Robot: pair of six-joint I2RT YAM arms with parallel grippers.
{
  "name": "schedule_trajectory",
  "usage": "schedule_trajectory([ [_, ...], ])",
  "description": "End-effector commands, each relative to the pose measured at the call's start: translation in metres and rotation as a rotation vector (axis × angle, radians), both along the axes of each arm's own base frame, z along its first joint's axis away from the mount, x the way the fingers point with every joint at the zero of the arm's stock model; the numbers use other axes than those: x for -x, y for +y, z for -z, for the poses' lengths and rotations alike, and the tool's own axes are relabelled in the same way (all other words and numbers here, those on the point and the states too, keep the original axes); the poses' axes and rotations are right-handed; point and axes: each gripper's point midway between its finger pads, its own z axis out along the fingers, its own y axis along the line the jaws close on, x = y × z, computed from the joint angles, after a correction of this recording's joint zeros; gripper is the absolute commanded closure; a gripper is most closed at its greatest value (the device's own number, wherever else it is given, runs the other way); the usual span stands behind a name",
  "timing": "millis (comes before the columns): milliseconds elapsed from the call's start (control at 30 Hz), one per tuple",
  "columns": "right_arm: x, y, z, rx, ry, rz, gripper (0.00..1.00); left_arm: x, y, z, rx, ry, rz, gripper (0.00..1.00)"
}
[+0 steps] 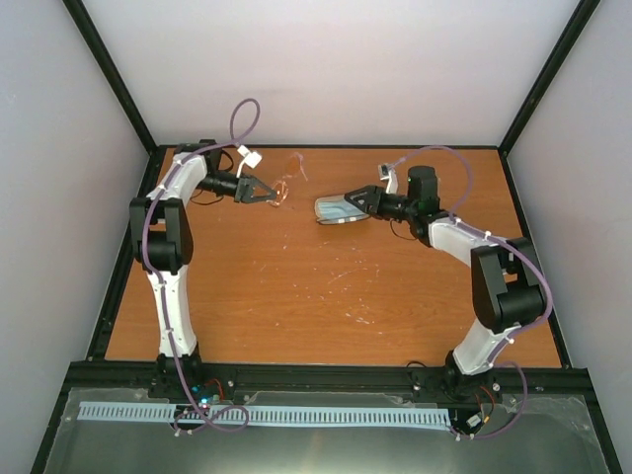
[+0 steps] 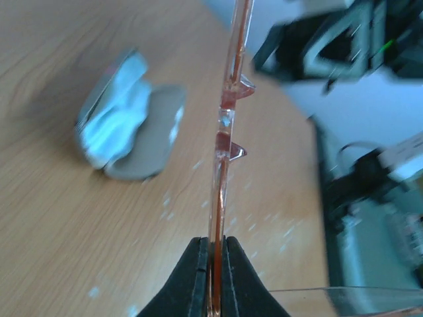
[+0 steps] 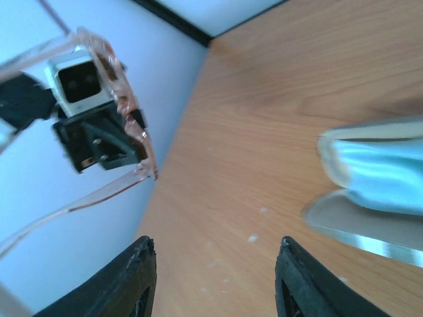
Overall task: Organize the sunglasses
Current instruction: Pick up the sunglasses from the center of the board.
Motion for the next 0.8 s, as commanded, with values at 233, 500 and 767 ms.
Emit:
schedule_trajectory([
  [233,0.014,0.093,-0.067,-0.344,-0.201,-0.295,0.39,0.028,-0.042,-0.083,0.435,0.14,0.035,0.99],
  [500,0.018,0.112,-0.079,-0.456,-0.219,-0.338,0.37,0.027,-0.043,-0.087,0.454,0.143,0.037,0.99],
  [767,0.003,0.123,-0.086,-0.428,-0.254,-0.339,0.39,0.029,-0.048,-0.088,0.449,0.139,0.051,0.99],
])
